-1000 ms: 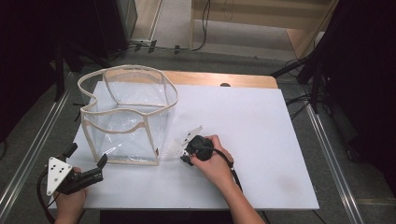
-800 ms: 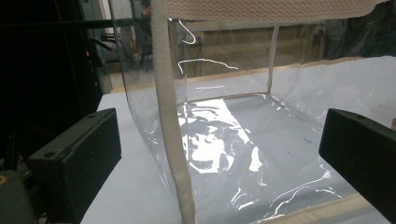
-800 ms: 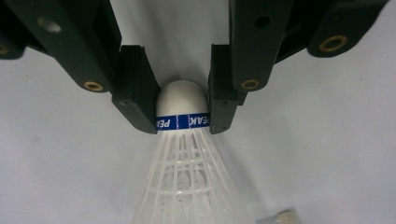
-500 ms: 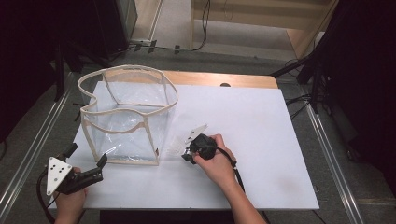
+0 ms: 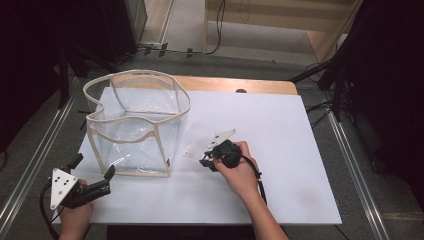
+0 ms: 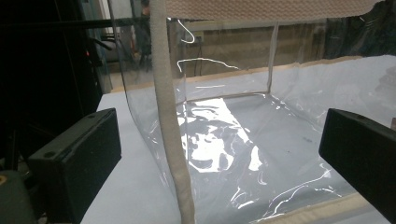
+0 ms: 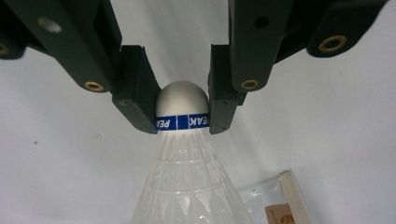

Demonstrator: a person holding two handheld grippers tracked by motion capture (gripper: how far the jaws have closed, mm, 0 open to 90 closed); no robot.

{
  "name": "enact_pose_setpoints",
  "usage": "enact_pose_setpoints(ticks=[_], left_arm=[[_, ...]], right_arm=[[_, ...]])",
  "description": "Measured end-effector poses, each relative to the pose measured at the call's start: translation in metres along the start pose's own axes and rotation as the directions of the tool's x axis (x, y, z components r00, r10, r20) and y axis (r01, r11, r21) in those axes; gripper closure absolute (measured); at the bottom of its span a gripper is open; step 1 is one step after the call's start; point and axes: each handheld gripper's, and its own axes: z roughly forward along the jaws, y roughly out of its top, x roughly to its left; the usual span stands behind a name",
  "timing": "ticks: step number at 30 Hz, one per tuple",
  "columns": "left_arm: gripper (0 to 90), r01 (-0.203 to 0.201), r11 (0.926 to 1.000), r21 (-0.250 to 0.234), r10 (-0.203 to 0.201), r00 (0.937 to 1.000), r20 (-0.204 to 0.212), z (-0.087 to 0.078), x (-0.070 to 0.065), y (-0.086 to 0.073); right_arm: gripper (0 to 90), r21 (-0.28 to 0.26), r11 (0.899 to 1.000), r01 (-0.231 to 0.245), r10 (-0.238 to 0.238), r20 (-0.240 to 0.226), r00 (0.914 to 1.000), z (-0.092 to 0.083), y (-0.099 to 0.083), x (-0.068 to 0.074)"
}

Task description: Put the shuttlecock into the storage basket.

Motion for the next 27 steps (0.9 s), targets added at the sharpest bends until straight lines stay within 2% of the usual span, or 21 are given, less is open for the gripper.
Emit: enact_pose_setpoints(ticks=[15,27], left_arm=[[0.0,-0.005,1.0000,0.001,0.005,1.0000,-0.001,0.000,0.000,0.000],[0.0,-0.007,1.0000,0.003,0.007,1.0000,-0.002,0.000,-0.001,0.000]], right_arm=[[62.8,-0.083,0.996,-0.033,0.032,-0.011,0.9994,-0.024,-0.004,-0.008],[62.8,-0.127,0.991,-0.036,0.038,0.013,0.9992,-0.042,-0.003,-0.009]])
